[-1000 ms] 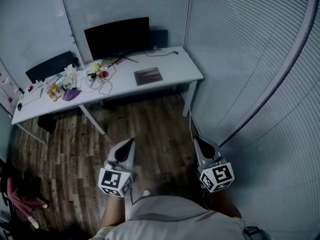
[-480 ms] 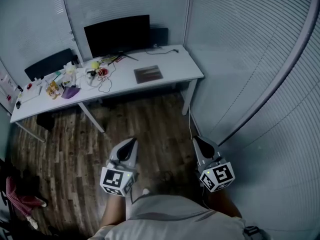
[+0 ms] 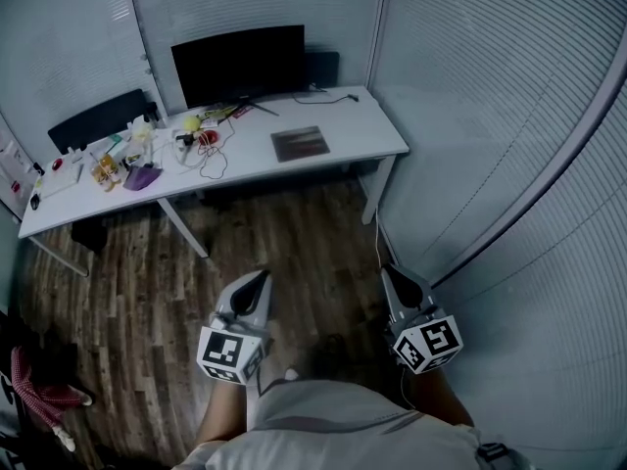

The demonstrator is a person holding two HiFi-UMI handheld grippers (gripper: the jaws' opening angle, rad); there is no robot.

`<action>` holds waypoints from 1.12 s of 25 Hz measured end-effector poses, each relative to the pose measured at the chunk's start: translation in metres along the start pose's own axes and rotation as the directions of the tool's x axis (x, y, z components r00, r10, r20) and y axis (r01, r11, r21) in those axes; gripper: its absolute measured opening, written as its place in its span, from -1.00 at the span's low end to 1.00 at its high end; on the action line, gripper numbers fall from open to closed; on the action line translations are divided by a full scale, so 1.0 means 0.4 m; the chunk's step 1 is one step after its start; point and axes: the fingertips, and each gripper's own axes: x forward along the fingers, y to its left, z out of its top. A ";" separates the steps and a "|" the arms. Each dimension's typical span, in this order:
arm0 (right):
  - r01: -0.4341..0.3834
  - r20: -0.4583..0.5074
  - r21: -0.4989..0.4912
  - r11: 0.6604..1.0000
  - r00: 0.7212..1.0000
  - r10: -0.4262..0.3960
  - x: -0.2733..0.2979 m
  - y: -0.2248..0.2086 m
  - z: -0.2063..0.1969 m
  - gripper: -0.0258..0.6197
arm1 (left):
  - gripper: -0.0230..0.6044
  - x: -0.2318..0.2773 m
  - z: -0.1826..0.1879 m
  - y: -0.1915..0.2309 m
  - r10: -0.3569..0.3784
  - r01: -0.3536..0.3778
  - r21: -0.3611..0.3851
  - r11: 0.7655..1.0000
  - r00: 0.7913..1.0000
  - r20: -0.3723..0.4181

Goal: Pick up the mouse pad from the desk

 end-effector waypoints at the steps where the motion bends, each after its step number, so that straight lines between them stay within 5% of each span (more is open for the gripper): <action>1: 0.003 -0.005 0.003 1.000 1.000 -0.003 0.016 0.010 -0.003 -0.90 | -0.92 -0.003 -0.002 0.018 -0.001 0.001 -0.004 1.000 1.000 -0.001; 14: -0.026 -0.088 -0.124 0.992 0.996 0.015 0.199 0.163 -0.046 -0.90 | -0.92 -0.041 -0.086 0.243 0.007 -0.008 -0.087 0.996 1.000 -0.009; 21: -0.060 -0.107 -0.098 0.993 0.993 0.050 0.312 0.110 -0.065 -0.90 | -0.92 0.021 -0.112 0.317 0.033 -0.037 -0.138 0.990 0.999 -0.032; 28: -0.127 -0.077 -0.056 0.990 0.990 0.122 0.467 -0.057 -0.061 -0.90 | -0.92 0.212 -0.096 0.343 0.078 -0.084 -0.095 0.992 0.995 -0.064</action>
